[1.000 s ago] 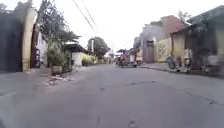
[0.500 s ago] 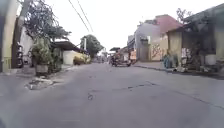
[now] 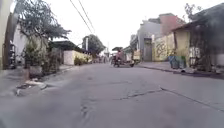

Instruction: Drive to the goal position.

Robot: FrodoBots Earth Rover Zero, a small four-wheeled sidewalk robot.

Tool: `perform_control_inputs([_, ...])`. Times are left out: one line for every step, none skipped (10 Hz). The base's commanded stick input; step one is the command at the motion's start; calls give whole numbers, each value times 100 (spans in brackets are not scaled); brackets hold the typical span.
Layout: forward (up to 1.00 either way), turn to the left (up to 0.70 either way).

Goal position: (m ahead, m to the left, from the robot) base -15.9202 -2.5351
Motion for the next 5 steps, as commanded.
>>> perform_control_inputs([100,4])
perform_control_inputs([100,4])
perform_control_inputs([100,4])
perform_control_inputs([100,4])
perform_control_inputs([100,4])
